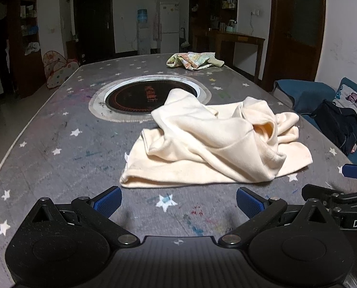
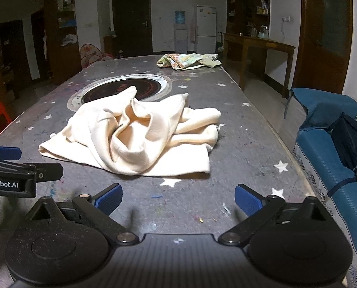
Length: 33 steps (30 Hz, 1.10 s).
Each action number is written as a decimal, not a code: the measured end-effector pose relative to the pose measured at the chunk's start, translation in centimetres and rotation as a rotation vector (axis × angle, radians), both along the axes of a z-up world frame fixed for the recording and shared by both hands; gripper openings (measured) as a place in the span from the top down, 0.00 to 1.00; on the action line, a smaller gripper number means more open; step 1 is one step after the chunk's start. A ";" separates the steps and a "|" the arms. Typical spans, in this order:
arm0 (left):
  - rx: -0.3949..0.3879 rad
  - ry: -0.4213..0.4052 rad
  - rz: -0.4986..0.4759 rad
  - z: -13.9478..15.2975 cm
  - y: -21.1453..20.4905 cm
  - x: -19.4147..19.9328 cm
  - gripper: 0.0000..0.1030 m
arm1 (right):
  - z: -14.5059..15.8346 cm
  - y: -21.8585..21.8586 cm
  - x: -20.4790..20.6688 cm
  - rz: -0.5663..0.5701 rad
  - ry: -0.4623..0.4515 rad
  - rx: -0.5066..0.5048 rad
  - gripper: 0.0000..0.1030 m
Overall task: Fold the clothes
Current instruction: 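Move both grippers toward the crumpled cream sweatshirt, then grasp the sweatshirt fabric with the left gripper while the right gripper grasps nearby fabric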
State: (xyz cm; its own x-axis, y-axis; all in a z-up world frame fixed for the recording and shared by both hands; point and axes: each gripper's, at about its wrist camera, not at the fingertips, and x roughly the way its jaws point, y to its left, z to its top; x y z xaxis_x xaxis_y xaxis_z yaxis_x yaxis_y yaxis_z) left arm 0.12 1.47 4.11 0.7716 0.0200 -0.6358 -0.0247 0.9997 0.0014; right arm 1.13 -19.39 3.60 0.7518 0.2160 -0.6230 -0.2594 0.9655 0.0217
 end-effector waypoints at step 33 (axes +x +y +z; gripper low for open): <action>-0.039 -0.029 -0.001 4.1 0.6 5.4 0.00 | 3.8 1.5 3.4 0.086 -0.052 -0.016 0.23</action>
State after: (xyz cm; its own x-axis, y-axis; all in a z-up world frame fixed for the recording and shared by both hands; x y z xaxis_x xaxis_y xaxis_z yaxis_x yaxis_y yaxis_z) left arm 5.50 2.06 8.18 0.7897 -0.0053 -0.6135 -0.0227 0.9990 -0.0380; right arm 4.54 -17.92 7.43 0.7623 0.2713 -0.5877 -0.3417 0.9398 -0.0094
